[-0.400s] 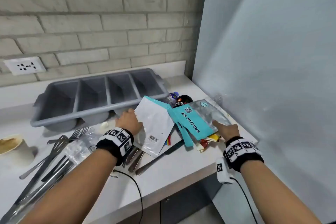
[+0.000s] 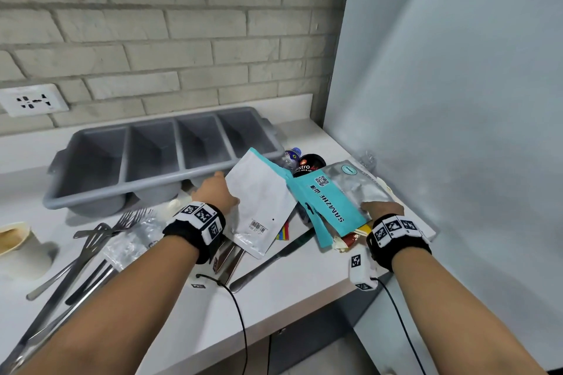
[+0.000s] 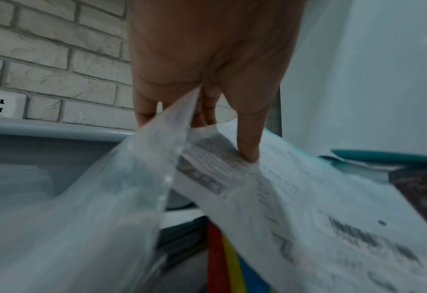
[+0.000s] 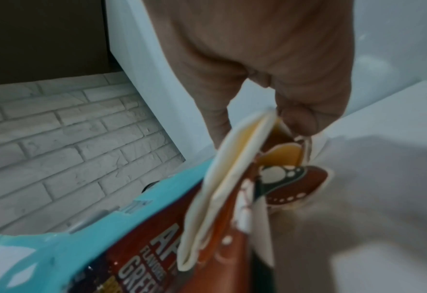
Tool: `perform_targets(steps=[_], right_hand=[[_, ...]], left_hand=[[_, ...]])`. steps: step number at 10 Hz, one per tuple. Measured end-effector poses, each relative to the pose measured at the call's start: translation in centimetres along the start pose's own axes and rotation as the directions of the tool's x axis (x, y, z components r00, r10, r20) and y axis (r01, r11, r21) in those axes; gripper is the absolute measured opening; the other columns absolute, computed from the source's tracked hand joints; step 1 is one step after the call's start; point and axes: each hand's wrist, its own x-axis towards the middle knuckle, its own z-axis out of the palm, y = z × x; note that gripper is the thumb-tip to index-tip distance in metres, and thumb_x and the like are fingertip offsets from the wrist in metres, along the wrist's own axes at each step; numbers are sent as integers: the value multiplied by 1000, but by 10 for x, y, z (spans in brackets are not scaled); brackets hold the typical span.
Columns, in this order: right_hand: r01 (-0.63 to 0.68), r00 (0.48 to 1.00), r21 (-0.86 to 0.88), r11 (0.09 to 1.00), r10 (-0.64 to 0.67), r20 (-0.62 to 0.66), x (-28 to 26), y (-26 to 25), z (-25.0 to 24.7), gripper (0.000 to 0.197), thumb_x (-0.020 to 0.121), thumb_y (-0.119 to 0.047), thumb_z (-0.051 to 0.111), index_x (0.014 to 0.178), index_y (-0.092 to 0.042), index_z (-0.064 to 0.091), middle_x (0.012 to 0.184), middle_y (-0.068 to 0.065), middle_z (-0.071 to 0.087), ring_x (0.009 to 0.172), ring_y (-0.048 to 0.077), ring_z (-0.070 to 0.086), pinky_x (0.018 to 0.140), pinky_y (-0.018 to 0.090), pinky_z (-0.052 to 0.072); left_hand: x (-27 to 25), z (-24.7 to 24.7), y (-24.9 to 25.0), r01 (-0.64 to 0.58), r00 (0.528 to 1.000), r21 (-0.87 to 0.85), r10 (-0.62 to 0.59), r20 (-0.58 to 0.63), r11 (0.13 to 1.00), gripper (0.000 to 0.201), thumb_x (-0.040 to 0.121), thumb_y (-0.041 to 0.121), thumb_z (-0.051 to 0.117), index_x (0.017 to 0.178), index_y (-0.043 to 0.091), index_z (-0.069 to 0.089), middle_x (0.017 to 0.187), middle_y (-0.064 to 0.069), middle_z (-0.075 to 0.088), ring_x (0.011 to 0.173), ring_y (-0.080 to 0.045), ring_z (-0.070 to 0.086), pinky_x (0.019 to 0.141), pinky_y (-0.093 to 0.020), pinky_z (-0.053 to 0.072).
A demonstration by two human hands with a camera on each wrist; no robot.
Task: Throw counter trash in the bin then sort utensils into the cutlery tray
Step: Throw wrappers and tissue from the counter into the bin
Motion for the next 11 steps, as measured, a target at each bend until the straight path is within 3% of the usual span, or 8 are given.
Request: perform_targets(steps=[2, 3, 4, 6, 8, 9, 10, 11], right_hand=[[1, 994, 146, 989, 15, -111, -3, -5, 1, 47, 77, -17, 67, 117, 5, 57, 94, 11, 54, 82, 23, 50, 65, 29, 42], [20, 990, 280, 960, 20, -140, -6, -7, 3, 42, 76, -16, 66, 111, 7, 58, 89, 15, 58, 80, 27, 56, 65, 33, 46], [82, 992, 568, 819, -12, -127, -18, -9, 3, 15, 83, -6, 56, 96, 0, 58, 84, 13, 60, 72, 27, 59, 58, 30, 50], [274, 960, 795, 541, -107, -258, -87, -12, -33, 22, 91, -1, 47, 79, -19, 48, 75, 1, 54, 60, 11, 55, 42, 15, 50], [471, 867, 682, 559, -152, -474, -151, 68, -105, 24, 90, -3, 44, 90, -26, 52, 79, -3, 57, 56, 2, 58, 53, 17, 49], [503, 823, 590, 631, -140, -551, -169, 117, -135, 21, 89, -6, 45, 96, -25, 53, 81, -11, 60, 66, 2, 58, 60, 19, 50], [496, 791, 479, 724, -151, -592, -179, 193, -168, 22, 86, 2, 40, 89, -17, 51, 59, -21, 58, 53, -6, 48, 51, 11, 40], [417, 820, 472, 777, -98, -563, -173, 246, -178, 27, 84, 2, 39, 85, -22, 52, 63, -16, 59, 56, -5, 47, 52, 10, 40]], left_hand=[[-10, -27, 3, -133, 987, -240, 108, -117, 962, 41, 80, 19, 65, 119, 9, 58, 115, -17, 66, 106, -34, 61, 92, -42, 51], [-16, -39, 8, -151, 987, -310, 125, -103, 939, 36, 85, 17, 59, 121, 10, 58, 114, -19, 66, 104, -35, 62, 90, -44, 52], [-28, -57, 13, -197, 976, -448, 133, -170, 872, 30, 88, 14, 52, 116, 5, 57, 110, -19, 66, 98, -36, 63, 85, -42, 53], [-69, -68, 27, -222, 975, -715, 132, -180, 663, 20, 81, 8, 48, 98, 9, 59, 85, -8, 61, 80, -25, 55, 71, -35, 43], [-154, -24, 57, -255, 953, -779, 288, -100, 573, 25, 82, 0, 50, 96, 19, 60, 88, -3, 67, 74, -12, 60, 71, -28, 46], [-192, 10, 70, -312, 919, -747, 386, -82, 586, 25, 85, 0, 50, 95, 23, 57, 76, 10, 63, 60, 7, 57, 61, -9, 44], [-240, 78, 83, -364, 855, -687, 519, 21, 629, 28, 82, 14, 44, 105, 22, 57, 79, 13, 61, 66, 18, 55, 61, 4, 38], [-269, 128, 93, -384, 807, -653, 581, 107, 653, 39, 81, 8, 41, 114, 12, 61, 94, 9, 63, 79, 12, 55, 69, 8, 35]])
